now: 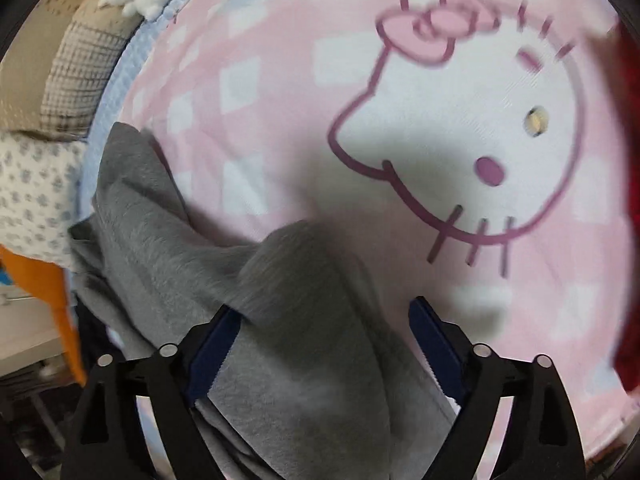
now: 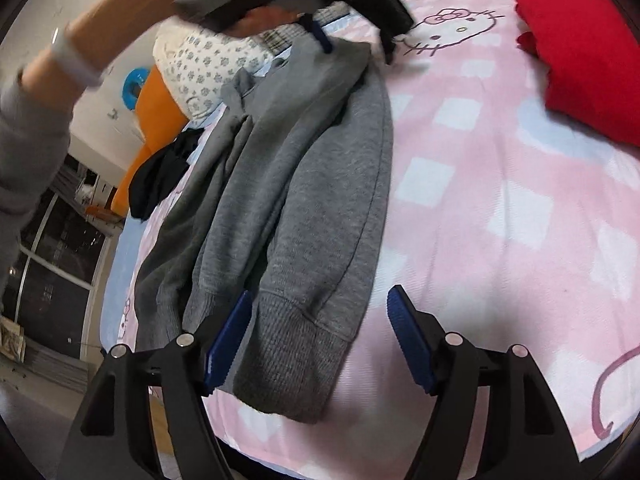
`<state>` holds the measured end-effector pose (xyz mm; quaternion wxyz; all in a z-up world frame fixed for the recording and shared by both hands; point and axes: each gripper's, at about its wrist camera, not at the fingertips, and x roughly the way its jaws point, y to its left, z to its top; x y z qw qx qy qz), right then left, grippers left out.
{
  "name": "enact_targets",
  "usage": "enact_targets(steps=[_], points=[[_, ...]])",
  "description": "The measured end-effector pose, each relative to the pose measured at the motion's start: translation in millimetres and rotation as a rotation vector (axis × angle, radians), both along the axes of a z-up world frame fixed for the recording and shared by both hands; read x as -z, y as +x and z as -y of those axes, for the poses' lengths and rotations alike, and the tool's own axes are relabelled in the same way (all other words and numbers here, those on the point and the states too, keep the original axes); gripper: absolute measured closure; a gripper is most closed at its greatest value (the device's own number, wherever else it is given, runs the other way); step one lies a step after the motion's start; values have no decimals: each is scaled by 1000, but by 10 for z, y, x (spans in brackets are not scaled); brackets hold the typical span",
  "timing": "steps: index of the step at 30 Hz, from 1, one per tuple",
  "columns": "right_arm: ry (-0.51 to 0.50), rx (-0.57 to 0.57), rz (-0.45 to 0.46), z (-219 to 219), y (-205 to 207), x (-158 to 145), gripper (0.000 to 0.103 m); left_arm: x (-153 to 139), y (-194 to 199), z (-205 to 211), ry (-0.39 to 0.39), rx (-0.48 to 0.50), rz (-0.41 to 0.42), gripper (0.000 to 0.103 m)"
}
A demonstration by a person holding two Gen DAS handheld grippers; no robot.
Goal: Fold large clothes
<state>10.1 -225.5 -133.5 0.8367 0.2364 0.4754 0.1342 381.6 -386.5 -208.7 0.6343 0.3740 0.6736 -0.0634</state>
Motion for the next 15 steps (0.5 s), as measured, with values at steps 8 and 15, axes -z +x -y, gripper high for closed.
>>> enact_targets(steps=[8,15], points=[[74,-13,9,61,62,101,32,71,97,-37,236,-11,62,2],[132,-42,26,13,74,138,47,-34,179,-251,24,-122,11,48]])
